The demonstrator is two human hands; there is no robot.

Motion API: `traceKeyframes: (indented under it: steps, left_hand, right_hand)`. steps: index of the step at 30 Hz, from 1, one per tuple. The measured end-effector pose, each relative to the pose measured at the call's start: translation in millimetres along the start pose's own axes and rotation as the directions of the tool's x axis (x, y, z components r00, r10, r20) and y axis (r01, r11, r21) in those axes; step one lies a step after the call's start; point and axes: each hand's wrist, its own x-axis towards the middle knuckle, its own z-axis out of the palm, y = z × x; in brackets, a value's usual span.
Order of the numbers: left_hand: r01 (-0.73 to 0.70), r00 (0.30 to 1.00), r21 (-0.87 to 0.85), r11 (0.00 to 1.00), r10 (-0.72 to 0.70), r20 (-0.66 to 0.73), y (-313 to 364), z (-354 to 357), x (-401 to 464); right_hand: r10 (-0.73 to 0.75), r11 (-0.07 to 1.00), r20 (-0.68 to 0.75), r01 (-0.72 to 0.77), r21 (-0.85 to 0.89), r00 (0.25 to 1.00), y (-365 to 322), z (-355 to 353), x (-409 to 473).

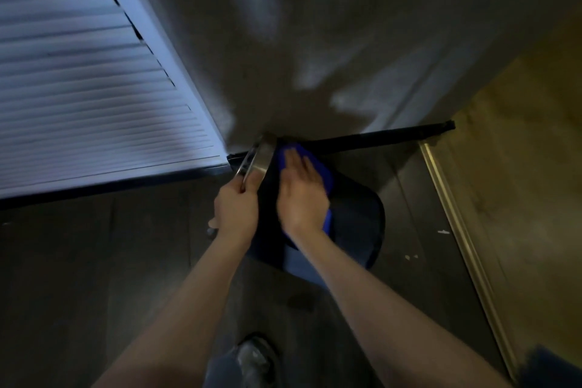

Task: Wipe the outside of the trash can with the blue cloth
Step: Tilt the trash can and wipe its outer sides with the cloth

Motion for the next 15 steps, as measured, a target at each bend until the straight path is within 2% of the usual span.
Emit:
traceKeyframes:
  steps: [3, 5, 6, 7, 8, 10, 12, 15]
  left_hand:
    - [0.039, 0.999, -0.079, 0.996, -0.040, -0.009, -7.6, -4.9, 4.3]
    - [0.064, 0.998, -0.127, 0.990, -0.065, -0.002, -15.1, -11.9, 7.5]
    - [0.076, 0.997, -0.156, 0.985, -0.075, 0.009, -17.5, -14.5, 8.3]
    - [0.092, 0.996, -0.181, 0.979, -0.090, 0.021, -18.6, -15.9, 8.8]
    - [0.109, 0.994, -0.194, 0.975, -0.106, 0.025, -18.4, -16.3, 9.3]
    - [0.135, 0.991, -0.206, 0.969, -0.135, 0.017, -16.0, -16.0, 8.5]
    - [0.144, 0.990, -0.213, 0.966, -0.140, 0.030, -14.0, -15.4, 6.7]
    - [0.116, 0.993, -0.153, 0.981, -0.109, 0.052, -15.5, -14.7, 5.2]
  right_hand:
    - [-0.266, 0.964, 0.046, 0.267, -0.009, 0.963, -16.8, 1.9, -17.9]
    - [-0.508, 0.856, 0.082, 0.514, -0.060, 0.857, 5.8, -5.1, -23.3]
    - [-0.567, 0.815, 0.090, 0.573, -0.089, 0.819, 22.1, -7.3, -23.7]
    - [-0.551, 0.823, 0.092, 0.558, -0.109, 0.830, 38.3, -9.2, -22.8]
    - [-0.455, 0.879, 0.077, 0.461, -0.120, 0.887, 52.2, -11.2, -20.5]
    - [-0.106, 0.988, 0.037, 0.109, -0.111, 0.994, 71.2, -13.2, -11.1]
    - [0.138, 0.985, 0.012, -0.136, -0.104, 0.990, 80.3, -9.8, -4.1]
    - [0.312, 0.943, -0.036, -0.314, -0.111, 0.950, 68.5, -4.2, 0.4]
